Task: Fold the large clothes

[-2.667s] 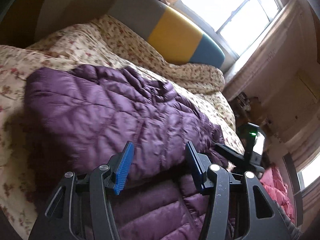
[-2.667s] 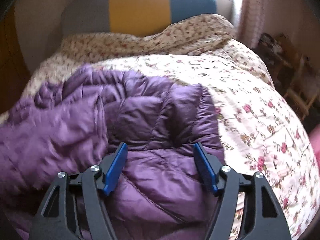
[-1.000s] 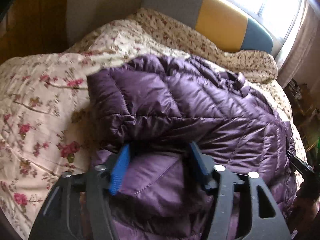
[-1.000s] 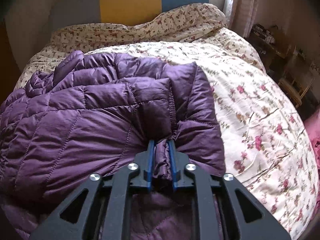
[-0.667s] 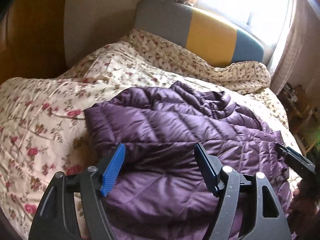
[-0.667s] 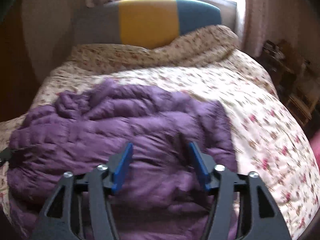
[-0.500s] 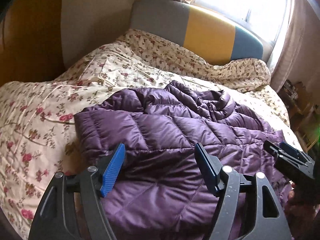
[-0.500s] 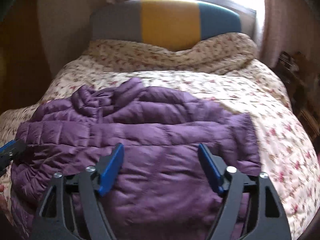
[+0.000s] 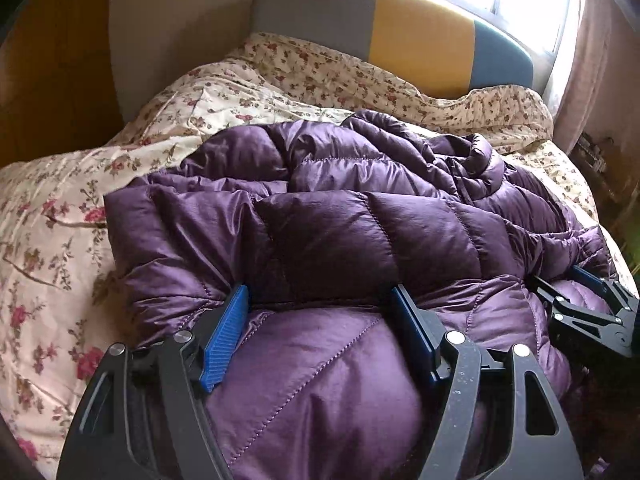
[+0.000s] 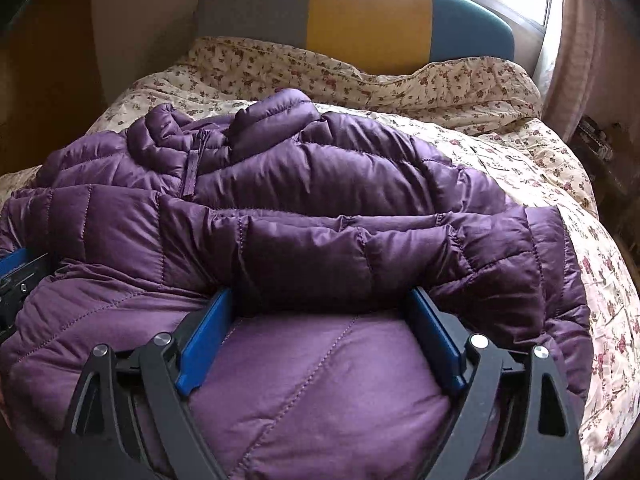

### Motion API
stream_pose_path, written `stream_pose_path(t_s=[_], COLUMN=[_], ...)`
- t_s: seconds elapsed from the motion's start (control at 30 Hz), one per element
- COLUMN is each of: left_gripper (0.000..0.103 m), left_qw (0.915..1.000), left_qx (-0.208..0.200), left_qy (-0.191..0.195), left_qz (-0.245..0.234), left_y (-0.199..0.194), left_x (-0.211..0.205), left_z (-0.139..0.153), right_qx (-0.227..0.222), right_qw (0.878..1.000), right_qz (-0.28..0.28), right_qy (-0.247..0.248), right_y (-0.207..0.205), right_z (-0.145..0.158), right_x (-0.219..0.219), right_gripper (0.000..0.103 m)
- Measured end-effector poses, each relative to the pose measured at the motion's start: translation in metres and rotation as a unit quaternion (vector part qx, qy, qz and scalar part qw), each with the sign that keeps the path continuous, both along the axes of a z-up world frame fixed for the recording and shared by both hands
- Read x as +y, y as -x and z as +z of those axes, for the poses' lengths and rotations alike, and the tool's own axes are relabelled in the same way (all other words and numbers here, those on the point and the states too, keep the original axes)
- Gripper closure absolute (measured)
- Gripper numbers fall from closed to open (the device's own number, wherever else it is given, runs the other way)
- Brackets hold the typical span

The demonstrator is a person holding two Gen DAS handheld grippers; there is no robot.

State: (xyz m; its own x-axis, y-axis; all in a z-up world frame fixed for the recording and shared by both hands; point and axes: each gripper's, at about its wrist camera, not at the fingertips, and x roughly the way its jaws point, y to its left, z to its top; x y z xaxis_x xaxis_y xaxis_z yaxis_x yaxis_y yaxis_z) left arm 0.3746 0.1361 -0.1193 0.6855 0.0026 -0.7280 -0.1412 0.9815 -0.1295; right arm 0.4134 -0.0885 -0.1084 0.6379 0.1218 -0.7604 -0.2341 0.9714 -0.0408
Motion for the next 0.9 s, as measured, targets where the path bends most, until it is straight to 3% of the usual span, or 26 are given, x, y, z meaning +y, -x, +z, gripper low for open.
stream_pose_path(t_s=[0.57,0.67,0.77,0.9], left_gripper=[0.029,0.027,0.025,0.023], left_qw=[1.0000,1.0000,0.9999,0.9998], left_qx=[0.001,0.001,0.003,-0.013], left_qy=[0.000,0.004,0.005,0.003], left_qz=[-0.001,0.000,0.009,0.012], left_y=[-0.004,-0.003,0.006,0.035], left_x=[0.000,0.002,0.004,0.000], left_z=[-0.001,0.006,0.017,0.036], right_qx=[-0.002,0.000,0.009,0.017], right_qw=[1.000,1.000,1.000,1.000], right_qz=[0.000,0.000,-0.002,-0.005], right_qy=[-0.003,0.003,0.009,-0.022], right_y=[-0.001,-0.002,-0.003,0.009], right_z=[0.000,0.003,0.011,0.030], right_x=[-0.002,-0.001,-0.002,-0.013], right_gripper=[0.015,0.013,0.003,0.002])
